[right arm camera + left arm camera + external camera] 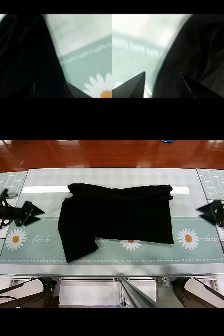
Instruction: Fold the shirts.
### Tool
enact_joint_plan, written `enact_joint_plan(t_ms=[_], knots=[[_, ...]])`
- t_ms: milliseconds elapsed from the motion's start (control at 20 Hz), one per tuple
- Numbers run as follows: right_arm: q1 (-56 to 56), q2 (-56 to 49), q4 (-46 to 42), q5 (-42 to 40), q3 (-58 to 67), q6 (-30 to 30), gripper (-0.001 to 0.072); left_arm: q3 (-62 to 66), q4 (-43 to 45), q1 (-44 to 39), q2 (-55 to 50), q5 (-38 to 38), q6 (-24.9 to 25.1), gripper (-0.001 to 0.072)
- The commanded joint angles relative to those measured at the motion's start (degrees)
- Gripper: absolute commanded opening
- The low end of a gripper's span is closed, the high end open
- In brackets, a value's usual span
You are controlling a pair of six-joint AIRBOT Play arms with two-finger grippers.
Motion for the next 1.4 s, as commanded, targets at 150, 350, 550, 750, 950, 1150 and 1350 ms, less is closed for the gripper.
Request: enact_joint_plan(t_ms=[150, 350, 550, 750, 950, 1150, 1350], knots=[[-1.7, 8.2, 0.2, 0.2, -12.1, -2.4, 0.0414, -6.5, -3.7, -2.0, -2.7, 1.8, 1.4, 0.0506], [-1.7, 8.2, 1.0, 1.2, -12.1, -2.4, 0.0414, -6.5, -3.7, -6.3, -5.6, 1.9, 1.4, 0.0505], [-1.7, 8.2, 1.1, 1.3, -12.1, -2.4, 0.0414, -6.5, -3.7, -10.3, -6.9, 3.3, 1.3, 0.0504], [-1.7, 8.2, -0.8, 1.3, -12.1, -2.4, 0.0414, -6.4, -3.7, -12.9, -6.9, 4.0, 1.6, 0.0018], [-1.7, 8.2, -13.3, 1.9, -15.1, 4.0, 0.0414, -5.9, -3.7, -13.0, -6.7, 2.6, 3.1, 0.0018], [-1.7, 8.2, -12.1, 2.4, -21.3, 3.6, 0.0414, -5.9, -3.7, -13.0, -6.6, 2.6, 3.1, 0.0018], [-1.5, 5.9, -5.6, 0.4, -23.5, 1.7, 0.0414, -5.9, -3.7, -13.0, -6.6, 2.6, 3.1, 0.0018]])
